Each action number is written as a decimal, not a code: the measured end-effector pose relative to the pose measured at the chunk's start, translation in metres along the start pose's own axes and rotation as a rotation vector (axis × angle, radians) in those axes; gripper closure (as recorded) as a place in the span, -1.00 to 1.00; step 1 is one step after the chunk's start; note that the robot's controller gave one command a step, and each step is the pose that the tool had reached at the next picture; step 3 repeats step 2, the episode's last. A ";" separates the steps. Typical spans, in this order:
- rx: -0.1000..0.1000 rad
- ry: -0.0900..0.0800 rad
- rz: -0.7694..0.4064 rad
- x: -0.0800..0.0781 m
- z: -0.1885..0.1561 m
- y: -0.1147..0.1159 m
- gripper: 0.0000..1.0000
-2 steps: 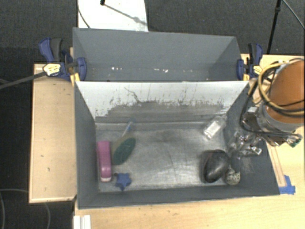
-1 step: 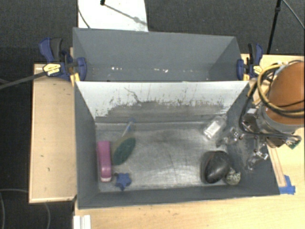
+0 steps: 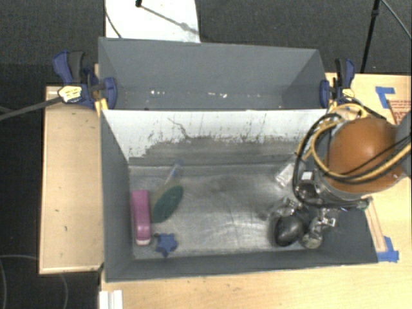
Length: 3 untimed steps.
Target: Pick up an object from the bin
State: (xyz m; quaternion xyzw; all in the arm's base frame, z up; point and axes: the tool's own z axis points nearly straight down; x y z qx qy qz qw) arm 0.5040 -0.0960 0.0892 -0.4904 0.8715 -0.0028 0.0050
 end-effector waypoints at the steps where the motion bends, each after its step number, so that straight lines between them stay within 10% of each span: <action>1: 0.000 -0.004 -0.001 -0.002 0.000 0.000 1.00; 2: -0.002 0.003 0.037 0.011 -0.138 -0.020 1.00; 3: -0.002 0.003 0.037 0.011 -0.138 -0.020 1.00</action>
Offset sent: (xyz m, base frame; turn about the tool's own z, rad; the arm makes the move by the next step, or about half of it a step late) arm 0.0000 0.0000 0.0000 0.0000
